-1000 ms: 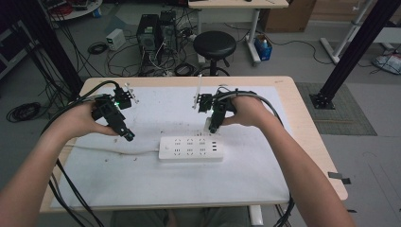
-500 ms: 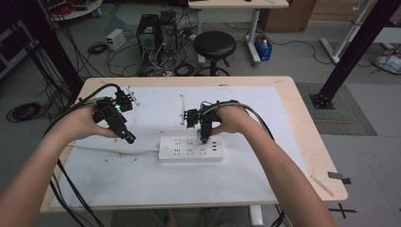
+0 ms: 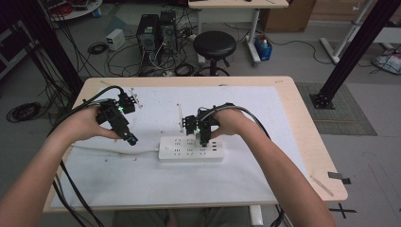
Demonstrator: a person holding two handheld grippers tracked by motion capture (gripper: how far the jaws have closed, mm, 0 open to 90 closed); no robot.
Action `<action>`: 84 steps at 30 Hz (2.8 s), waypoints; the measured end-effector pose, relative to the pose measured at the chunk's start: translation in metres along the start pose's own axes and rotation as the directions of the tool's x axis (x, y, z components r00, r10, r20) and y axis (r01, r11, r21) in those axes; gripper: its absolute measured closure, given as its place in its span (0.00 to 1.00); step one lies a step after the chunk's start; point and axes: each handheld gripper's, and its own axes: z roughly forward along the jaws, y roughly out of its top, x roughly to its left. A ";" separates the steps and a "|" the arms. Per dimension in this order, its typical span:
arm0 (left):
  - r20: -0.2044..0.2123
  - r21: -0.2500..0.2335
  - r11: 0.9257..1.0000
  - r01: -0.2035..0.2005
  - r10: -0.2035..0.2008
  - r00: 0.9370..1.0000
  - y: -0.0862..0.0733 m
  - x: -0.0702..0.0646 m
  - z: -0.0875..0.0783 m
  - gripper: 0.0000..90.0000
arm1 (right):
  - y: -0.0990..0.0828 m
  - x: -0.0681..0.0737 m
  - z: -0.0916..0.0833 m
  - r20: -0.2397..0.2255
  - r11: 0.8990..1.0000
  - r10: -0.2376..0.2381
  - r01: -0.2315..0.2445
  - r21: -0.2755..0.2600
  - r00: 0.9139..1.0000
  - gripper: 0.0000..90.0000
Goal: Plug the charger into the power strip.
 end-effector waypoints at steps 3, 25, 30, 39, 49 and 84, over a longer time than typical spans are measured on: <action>0.004 0.000 1.000 0.004 -0.004 1.000 0.002 0.000 0.003 0.21 | -0.005 0.002 0.001 0.007 1.000 0.009 -0.009 -0.023 1.000 0.70; 0.010 0.012 1.000 -0.017 0.016 1.000 0.017 -0.005 0.007 0.21 | -0.008 0.000 0.010 -0.011 0.998 0.042 -0.042 -0.055 0.999 0.70; 0.015 0.010 1.000 -0.024 0.024 1.000 0.021 -0.004 0.008 0.21 | -0.002 -0.004 0.013 -0.026 1.000 0.018 -0.019 -0.025 0.999 0.70; 0.003 0.008 1.000 -0.025 0.025 1.000 0.021 0.001 0.009 0.21 | -0.010 -0.013 0.023 -0.118 0.992 0.122 -0.126 -0.028 0.986 0.38; -0.044 -0.009 0.999 -0.041 0.040 0.998 0.020 0.002 -0.004 0.21 | -0.107 -0.017 -0.063 -0.075 0.804 0.509 -0.505 -0.313 0.857 0.24; -0.105 0.006 0.998 -0.059 0.059 0.993 0.034 -0.003 -0.021 0.21 | -0.197 0.007 -0.100 0.100 0.530 0.848 -0.841 -0.106 0.521 0.20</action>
